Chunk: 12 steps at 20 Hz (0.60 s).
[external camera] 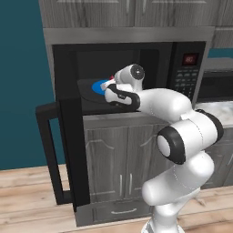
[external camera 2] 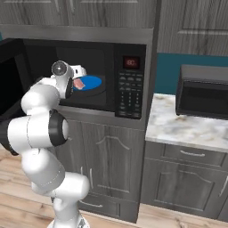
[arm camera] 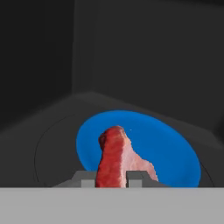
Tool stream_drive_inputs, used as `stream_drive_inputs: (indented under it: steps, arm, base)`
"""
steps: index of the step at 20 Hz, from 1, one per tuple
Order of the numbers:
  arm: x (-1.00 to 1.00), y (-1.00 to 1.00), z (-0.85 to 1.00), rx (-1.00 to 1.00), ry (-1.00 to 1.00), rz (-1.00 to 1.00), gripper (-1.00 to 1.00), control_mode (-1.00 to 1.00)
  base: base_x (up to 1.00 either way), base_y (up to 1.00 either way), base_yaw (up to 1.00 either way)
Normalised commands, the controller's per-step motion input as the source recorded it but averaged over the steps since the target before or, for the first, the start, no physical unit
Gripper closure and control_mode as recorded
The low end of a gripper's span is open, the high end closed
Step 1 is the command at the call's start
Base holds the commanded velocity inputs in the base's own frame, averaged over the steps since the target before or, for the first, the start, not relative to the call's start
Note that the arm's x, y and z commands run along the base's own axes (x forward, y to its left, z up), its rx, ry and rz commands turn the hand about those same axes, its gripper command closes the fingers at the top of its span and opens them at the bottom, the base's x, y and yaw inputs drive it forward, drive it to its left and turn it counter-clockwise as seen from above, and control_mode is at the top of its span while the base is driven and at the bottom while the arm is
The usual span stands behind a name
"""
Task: Transport the steak from the fridge to the microwave and turn on the microwave.
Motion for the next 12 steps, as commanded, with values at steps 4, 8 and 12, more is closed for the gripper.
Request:
stream_drive_inputs:
  steps: [4, 8, 12]
  arm:
    - [0.24, 0.0, -0.05, 0.04, 0.0, 0.0, 1.0, -1.0]
    - [0.21, 0.0, 0.0, 0.02, 0.0, 0.0, 1.0, -1.0]
    - [0.16, 0.0, -0.01, 0.0, 0.0, 0.0, 1.0, -1.0]
  base:
    - [0.0, 0.0, 0.0]
    - [0.0, 0.0, 0.0]
    - [0.0, 0.0, 0.0]
